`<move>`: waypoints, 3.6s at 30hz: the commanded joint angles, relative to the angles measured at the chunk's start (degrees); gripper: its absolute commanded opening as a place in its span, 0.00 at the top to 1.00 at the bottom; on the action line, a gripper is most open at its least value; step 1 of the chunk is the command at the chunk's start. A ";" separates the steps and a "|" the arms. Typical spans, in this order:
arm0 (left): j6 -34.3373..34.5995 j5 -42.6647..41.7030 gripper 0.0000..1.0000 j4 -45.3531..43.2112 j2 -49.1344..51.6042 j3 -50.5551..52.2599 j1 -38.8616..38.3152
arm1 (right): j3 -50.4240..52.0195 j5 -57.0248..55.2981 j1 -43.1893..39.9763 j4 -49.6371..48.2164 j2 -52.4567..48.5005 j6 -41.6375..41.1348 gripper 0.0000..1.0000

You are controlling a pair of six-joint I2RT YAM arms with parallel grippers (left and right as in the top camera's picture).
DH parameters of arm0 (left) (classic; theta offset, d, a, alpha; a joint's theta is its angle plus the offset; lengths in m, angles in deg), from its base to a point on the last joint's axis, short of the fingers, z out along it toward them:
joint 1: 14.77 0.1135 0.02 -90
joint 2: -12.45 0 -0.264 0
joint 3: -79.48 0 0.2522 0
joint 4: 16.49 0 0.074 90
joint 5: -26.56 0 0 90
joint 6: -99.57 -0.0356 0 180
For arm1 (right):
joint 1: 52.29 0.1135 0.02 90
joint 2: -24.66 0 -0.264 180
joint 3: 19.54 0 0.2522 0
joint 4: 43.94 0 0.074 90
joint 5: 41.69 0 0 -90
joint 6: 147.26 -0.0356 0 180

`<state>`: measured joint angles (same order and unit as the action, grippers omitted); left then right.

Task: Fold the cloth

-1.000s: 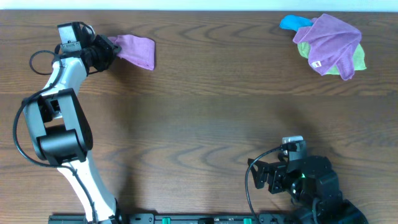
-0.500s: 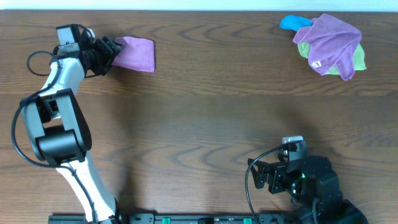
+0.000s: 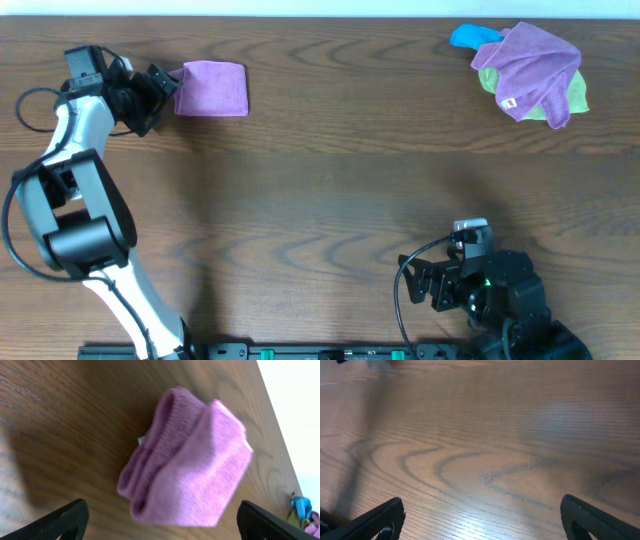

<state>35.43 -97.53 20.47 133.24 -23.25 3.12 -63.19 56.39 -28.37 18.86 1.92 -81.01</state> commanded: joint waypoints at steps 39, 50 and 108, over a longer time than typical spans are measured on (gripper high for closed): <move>-21.09 25.55 0.05 53.46 -40.33 -1.09 -12.07 | 0.17 -0.37 -0.33 0.11 0.35 -0.90 0.01; -22.91 24.30 0.05 51.28 -50.12 9.92 -12.07 | 0.17 -0.35 -0.33 0.11 0.35 -0.90 0.01; -29.88 30.25 0.05 21.07 -120.61 75.28 -13.62 | 0.17 -0.35 -0.33 0.11 0.35 -0.90 0.01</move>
<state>4.27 -68.52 41.19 13.72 51.43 -10.12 -63.12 56.36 -28.39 18.86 1.92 -81.20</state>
